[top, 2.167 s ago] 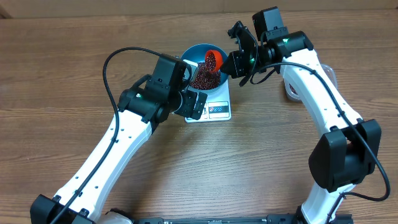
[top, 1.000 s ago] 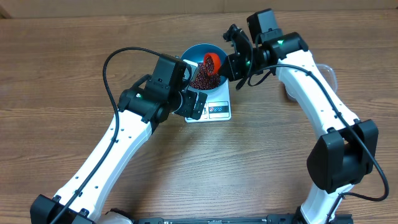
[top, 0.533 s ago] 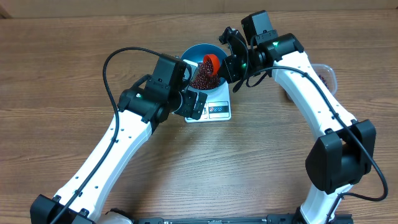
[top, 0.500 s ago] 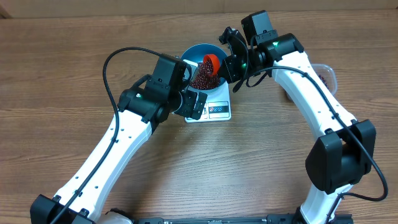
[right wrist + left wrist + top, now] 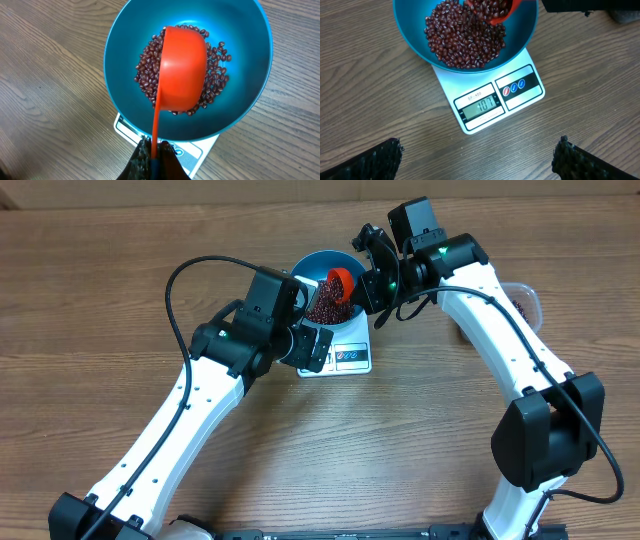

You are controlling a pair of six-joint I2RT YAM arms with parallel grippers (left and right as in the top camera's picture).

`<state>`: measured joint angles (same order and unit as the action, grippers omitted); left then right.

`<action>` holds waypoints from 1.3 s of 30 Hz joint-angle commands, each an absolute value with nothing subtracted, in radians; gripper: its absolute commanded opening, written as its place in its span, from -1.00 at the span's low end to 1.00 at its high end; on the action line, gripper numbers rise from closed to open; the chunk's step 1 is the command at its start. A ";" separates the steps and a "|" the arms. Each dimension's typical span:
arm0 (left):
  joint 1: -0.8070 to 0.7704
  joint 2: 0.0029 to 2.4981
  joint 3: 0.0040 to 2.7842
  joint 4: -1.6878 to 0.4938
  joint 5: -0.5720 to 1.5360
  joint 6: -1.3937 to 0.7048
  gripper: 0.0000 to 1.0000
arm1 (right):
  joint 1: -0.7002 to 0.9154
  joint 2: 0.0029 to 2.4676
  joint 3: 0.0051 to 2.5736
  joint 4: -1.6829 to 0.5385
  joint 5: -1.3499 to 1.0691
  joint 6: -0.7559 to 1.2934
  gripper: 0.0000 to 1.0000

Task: Scoop item into bowl and weigh 150g on scale
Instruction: 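Tip the scoop slowly with the right gripper, pouring beans into the bowl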

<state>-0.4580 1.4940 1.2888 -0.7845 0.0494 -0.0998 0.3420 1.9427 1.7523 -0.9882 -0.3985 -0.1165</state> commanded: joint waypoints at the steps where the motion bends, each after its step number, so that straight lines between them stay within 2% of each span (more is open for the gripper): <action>1: -0.459 1.485 1.285 -0.781 0.060 -0.082 0.99 | 0.343 1.934 1.785 -0.986 -0.393 -0.127 -0.93; 27: -0.459 1.485 1.285 -0.781 0.060 -0.082 0.99 | 0.343 1.934 1.785 -0.989 -0.395 -0.129 -0.93; 31: -0.459 1.485 1.285 -0.781 0.060 -0.082 0.99 | 0.353 1.934 1.785 -1.009 -0.411 -0.214 -0.93; 39: -0.459 1.485 1.285 -0.781 0.060 -0.082 0.99 | 0.348 1.934 1.785 -0.974 -0.385 -0.108 -0.93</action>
